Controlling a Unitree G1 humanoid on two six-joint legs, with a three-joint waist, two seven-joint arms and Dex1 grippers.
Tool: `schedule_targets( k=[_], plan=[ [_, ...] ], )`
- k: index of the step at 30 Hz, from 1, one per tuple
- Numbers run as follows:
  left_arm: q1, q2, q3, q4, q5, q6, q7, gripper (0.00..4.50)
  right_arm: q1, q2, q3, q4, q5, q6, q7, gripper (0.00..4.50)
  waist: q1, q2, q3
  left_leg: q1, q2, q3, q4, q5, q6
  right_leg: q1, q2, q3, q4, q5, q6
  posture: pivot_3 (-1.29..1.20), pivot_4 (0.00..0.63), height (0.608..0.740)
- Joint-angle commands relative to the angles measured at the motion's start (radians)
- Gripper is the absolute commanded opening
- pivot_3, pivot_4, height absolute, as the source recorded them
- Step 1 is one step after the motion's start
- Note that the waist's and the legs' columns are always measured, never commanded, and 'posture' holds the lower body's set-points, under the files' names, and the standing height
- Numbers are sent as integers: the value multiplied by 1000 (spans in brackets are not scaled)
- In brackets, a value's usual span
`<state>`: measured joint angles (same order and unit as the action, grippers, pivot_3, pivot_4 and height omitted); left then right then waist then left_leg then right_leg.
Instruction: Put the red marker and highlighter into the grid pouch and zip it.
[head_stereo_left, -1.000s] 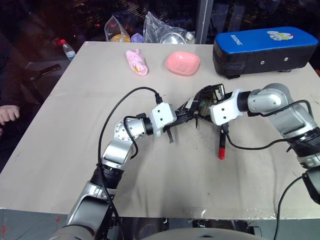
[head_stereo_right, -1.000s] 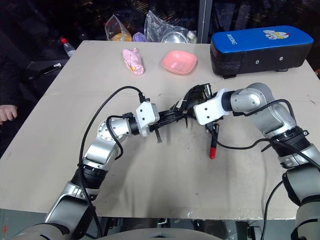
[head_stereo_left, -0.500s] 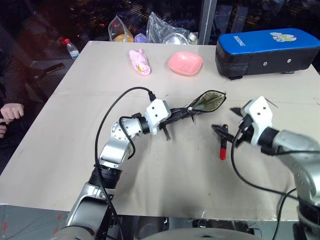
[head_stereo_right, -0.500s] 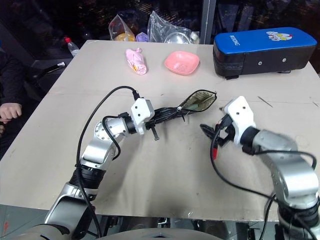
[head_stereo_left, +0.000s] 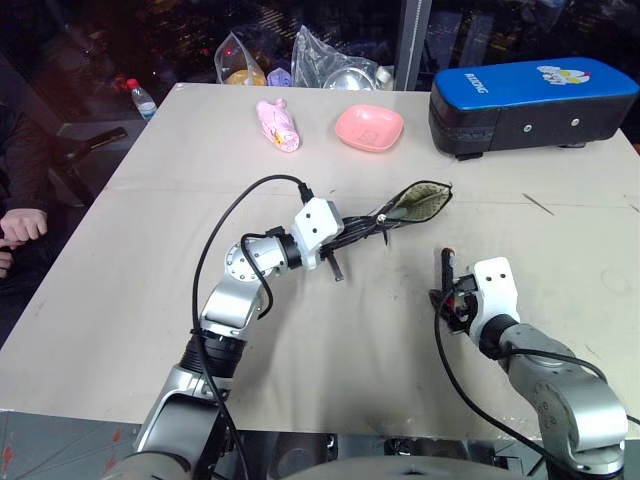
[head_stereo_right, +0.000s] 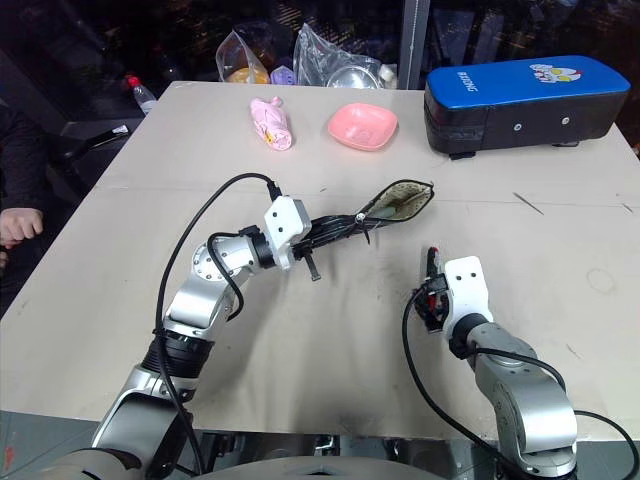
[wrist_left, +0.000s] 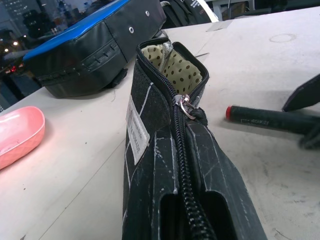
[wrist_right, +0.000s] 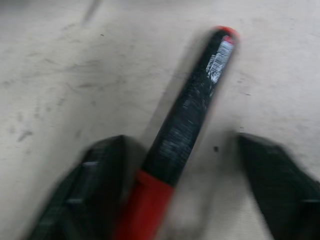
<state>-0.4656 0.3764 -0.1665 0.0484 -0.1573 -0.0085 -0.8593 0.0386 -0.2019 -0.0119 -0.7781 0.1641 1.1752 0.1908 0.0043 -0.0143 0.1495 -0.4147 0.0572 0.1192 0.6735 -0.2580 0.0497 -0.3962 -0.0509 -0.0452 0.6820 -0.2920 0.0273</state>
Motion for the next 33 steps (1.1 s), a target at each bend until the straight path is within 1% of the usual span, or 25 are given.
schedule_targets(
  k=[1,2,3,4,6,8,11,14,16,19,23,26,28,30,33],
  plan=[
    [0,-1,6,-23,-1,-11,11,0,-18,-48,-57,-18,15,19,18,1101,-1,0,0,0,0,0,0,0,0,0,0,0,0,0,0,0,150,740],
    [0,-1,6,-24,-1,-11,12,0,-36,-80,-84,-10,16,14,31,614,-2,0,0,0,0,0,0,0,0,0,0,0,0,0,0,0,150,740],
    [1,-1,6,-24,-1,-10,13,0,-56,-111,-111,-2,20,7,46,273,-2,0,0,0,0,0,0,0,0,0,0,0,0,0,0,0,150,740],
    [2,-1,6,-25,0,-10,14,0,-75,-144,-137,8,26,-1,65,278,-2,0,0,0,0,0,0,0,0,0,0,0,0,0,0,0,150,740],
    [3,-1,6,-27,0,-10,16,0,-107,-253,-171,38,40,-75,146,278,-4,0,0,0,0,0,0,0,0,0,0,0,0,0,0,0,150,740],
    [3,-1,5,-25,0,-10,17,0,-125,-431,-173,87,29,-218,277,278,-4,1,1,0,-1,0,0,0,0,0,0,0,-1,0,0,0,150,740],
    [2,-1,2,-20,1,-14,14,0,-163,-683,-159,192,-26,-499,458,278,-6,1,1,0,-1,0,-2,0,0,0,0,0,-2,0,0,0,150,740],
    [-3,-1,-2,-14,6,-22,10,0,-242,-820,-120,273,-55,-722,585,278,-14,1,1,0,0,0,-2,0,0,0,1,1,-2,0,0,0,150,740],
    [-7,-3,-7,-9,13,-30,8,0,-299,-867,-70,322,-87,-841,645,278,-17,1,1,1,0,0,-3,0,0,0,2,1,-2,0,0,0,150,740],
    [-9,-11,-18,-9,19,-37,6,0,-430,-880,43,416,-154,-978,707,278,-16,1,1,1,1,0,-2,0,0,0,2,1,-2,0,0,0,150,740],
    [-17,-17,-27,-6,17,-39,4,0,-565,-857,170,559,-251,-1154,770,278,-15,1,1,0,0,2,-1,0,0,0,0,1,-2,0,0,0,150,740],
    [-23,-15,-36,-4,18,-51,-7,0,-675,-820,269,693,-339,-1303,815,278,-12,1,2,0,0,2,0,0,0,0,0,1,-2,0,0,0,150,740],
    [-24,-13,-42,-7,16,-61,-20,0,-740,-777,324,763,-384,-1383,831,278,-15,1,2,0,0,3,0,0,0,0,0,1,-2,0,0,0,150,740],
    [-25,-15,-47,-16,15,-64,-28,0,-811,-703,380,833,-431,-1449,830,278,-19,1,2,1,1,4,0,0,0,0,0,2,-2,0,0,0,150,740],
    [-30,-18,-51,-27,13,-58,-30,0,-899,-597,422,909,-472,-1500,811,278,-19,2,2,1,2,4,0,0,0,-1,1,2,-1,0,0,0,150,740]
  ],
)
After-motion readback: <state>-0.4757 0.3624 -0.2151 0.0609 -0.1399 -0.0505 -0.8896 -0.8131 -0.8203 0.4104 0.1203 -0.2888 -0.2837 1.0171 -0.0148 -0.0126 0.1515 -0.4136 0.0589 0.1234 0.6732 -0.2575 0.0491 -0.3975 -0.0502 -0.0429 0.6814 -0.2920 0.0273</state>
